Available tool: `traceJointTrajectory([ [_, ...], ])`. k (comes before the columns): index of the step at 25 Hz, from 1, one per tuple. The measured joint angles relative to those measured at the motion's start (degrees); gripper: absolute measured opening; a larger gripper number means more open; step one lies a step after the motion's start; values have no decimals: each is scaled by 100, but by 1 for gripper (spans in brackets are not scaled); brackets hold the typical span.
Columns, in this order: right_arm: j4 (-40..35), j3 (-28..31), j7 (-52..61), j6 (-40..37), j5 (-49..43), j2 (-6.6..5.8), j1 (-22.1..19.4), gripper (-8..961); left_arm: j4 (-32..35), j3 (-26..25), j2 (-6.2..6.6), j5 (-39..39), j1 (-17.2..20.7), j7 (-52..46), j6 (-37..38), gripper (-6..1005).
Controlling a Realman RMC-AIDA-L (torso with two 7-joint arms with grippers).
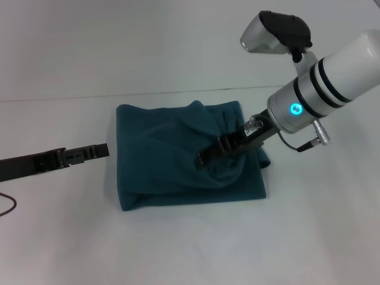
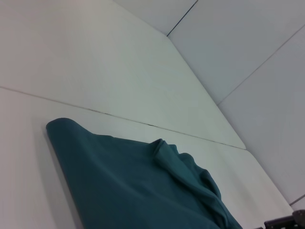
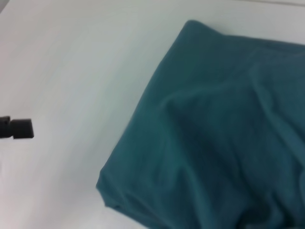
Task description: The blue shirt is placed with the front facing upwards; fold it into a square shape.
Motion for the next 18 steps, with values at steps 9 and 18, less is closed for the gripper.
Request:
traceJointTrajectory([
  [9, -76, 2, 135, -407, -35, -146, -35, 814, -1, -3, -3, -1, 2, -12, 0, 950],
  [18, -42, 2, 159, -348, -427, -49, -22, 789, -1, -2, -9, -6, -3, -25, -7, 950],
])
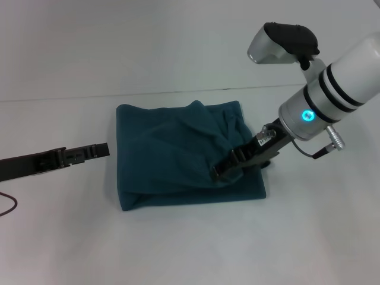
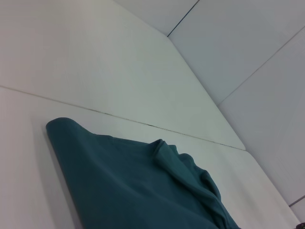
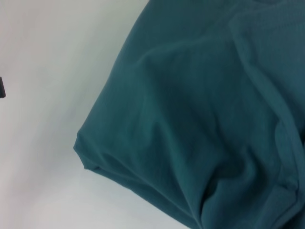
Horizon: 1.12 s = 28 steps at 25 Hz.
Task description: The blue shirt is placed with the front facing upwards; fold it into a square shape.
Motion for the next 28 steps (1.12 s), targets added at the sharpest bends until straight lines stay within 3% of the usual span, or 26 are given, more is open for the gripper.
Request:
traceJointTrajectory([
  [7, 16, 42, 4, 223, 12, 25, 12, 769, -2, 0, 0, -3, 9, -8, -2, 949],
  [18, -43, -6, -55, 208, -21, 59, -8, 542, -9, 0, 0, -3, 6, -8, -1, 949],
  [23, -50, -20, -37, 199, -24, 56, -1, 302, -14, 0, 0, -3, 5, 0, -1, 949],
  [28, -53, -62, 2, 181, -24, 20, -13, 135, -18, 0, 0, -3, 5, 10, -1, 949],
])
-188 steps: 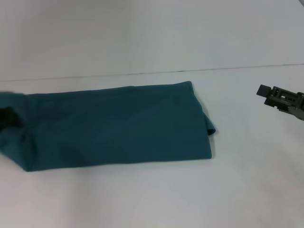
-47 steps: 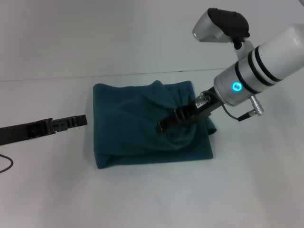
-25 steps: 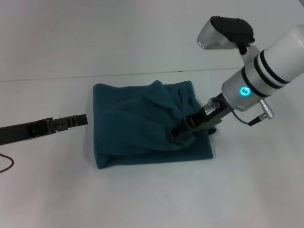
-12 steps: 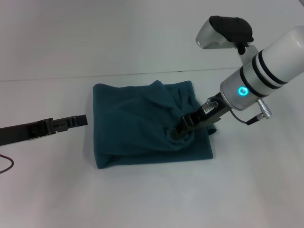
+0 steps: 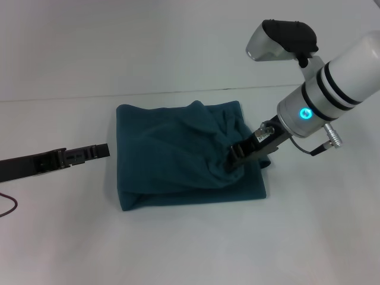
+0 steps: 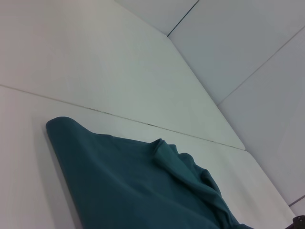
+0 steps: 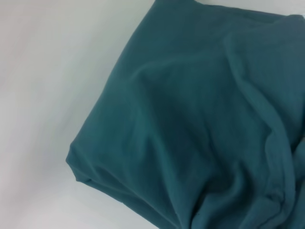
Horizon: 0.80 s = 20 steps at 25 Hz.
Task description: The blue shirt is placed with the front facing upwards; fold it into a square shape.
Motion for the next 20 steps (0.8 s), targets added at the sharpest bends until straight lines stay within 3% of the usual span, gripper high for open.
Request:
traceJointTrajectory([
  [6, -154, 46, 56, -226, 0, -145, -67, 15, 0, 0, 0, 0, 0, 2, 0, 949],
  [9, -921, 52, 263, -700, -7, -197, -286, 15, 0, 0, 3, 0, 0, -3, 0, 949],
  [12, -1125, 56, 339, -842, -55, -237, -349, 15, 0, 0, 8, 0, -1, -10, -13, 949],
  [20, -690, 50, 383, -689, -685, -217, -323, 15, -43, 0, 23, 1, -63, -23, -67, 949],
])
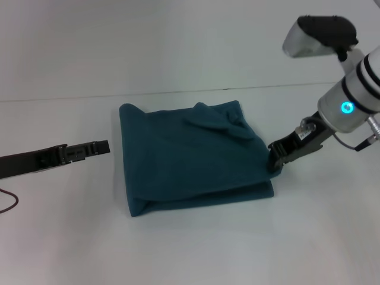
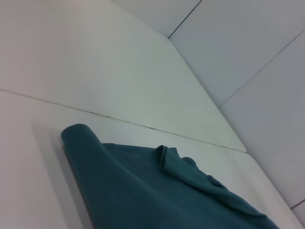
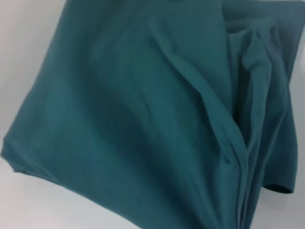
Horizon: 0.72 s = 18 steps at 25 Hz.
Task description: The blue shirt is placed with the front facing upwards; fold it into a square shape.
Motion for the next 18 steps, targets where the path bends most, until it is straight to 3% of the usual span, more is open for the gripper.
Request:
traceJointTrajectory([
  [12, 454, -33, 132, 551, -350, 59, 43, 16, -18, 0, -14, 0, -28, -12, -12, 950],
  [18, 458, -49, 49, 357, -344, 92, 59, 16, -18, 0, -14, 0, 9, -15, -39, 950],
])
